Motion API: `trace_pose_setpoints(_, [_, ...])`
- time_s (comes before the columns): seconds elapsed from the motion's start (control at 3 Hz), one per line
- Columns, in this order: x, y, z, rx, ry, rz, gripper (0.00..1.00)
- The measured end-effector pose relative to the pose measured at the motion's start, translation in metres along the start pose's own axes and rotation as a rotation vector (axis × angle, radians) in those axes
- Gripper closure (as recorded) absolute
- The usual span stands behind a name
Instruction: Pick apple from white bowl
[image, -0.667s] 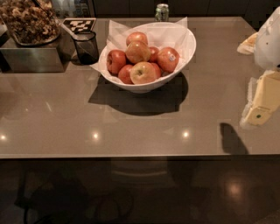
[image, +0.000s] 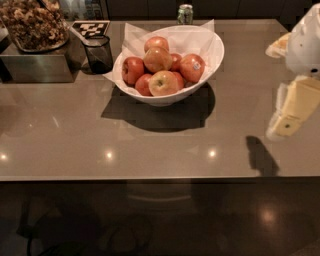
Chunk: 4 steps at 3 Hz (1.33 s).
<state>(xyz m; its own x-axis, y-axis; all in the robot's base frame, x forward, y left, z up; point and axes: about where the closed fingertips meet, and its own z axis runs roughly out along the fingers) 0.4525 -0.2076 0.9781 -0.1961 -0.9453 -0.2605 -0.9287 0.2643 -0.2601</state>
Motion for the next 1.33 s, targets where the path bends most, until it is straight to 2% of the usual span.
trace_pose_setpoints(0.33, [-0.038, -0.032, 0.015, -0.001, -0.15, -0.019, 0.0])
trace_pose_setpoints(0.67, [-0.085, -0.061, 0.031, -0.046, -0.283, -0.052, 0.0])
trace_pose_setpoints(1.0, [-0.087, -0.065, 0.029, -0.038, -0.293, -0.053, 0.0])
trace_pose_setpoints(1.33, [-0.085, -0.073, 0.03, -0.014, -0.338, -0.029, 0.0])
